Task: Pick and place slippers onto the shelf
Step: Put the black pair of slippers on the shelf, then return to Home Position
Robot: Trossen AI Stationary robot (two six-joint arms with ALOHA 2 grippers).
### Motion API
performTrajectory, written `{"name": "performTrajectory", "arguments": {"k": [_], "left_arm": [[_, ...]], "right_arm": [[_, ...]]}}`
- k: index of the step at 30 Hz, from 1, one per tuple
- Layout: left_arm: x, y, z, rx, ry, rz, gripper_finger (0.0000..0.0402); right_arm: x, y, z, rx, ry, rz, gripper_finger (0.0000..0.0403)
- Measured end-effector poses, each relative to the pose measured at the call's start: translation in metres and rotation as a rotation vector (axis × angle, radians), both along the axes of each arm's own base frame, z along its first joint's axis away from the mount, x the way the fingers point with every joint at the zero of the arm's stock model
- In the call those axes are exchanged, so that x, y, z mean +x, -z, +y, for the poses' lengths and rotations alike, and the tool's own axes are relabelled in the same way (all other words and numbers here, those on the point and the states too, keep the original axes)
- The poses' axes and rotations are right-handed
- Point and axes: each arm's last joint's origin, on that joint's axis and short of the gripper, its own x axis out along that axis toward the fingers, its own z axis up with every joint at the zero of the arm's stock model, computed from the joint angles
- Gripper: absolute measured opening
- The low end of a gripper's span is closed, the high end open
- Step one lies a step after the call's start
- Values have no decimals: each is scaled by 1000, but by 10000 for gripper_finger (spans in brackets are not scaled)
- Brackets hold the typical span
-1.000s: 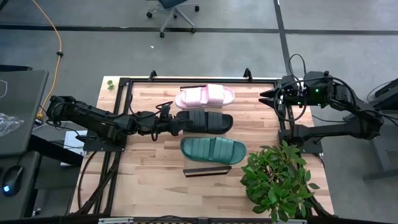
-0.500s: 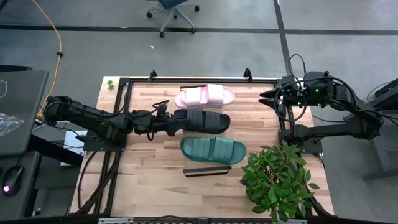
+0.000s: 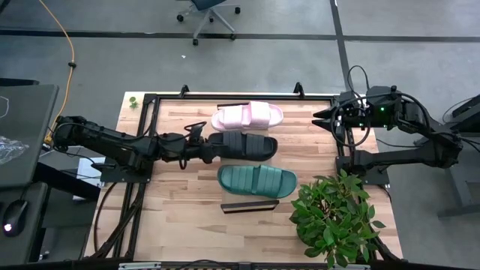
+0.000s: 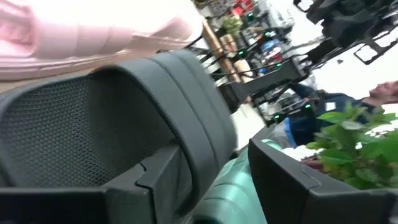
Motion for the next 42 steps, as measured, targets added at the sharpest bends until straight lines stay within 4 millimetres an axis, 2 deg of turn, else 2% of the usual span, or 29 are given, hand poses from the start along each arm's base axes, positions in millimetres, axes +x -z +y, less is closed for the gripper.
{"name": "performTrajectory", "arguments": {"k": [15, 34, 42], "left_arm": [[-1, -3, 0, -3, 9, -21, 162], [-23, -14, 0, 22, 4, 24, 161], [-35, -28, 0, 80, 13, -18, 161]], "right_arm": [[0, 0, 0, -3, -1, 0, 123], [0, 0, 0, -5, -10, 1, 123], [0, 0, 0, -1, -12, 6, 123]]}}
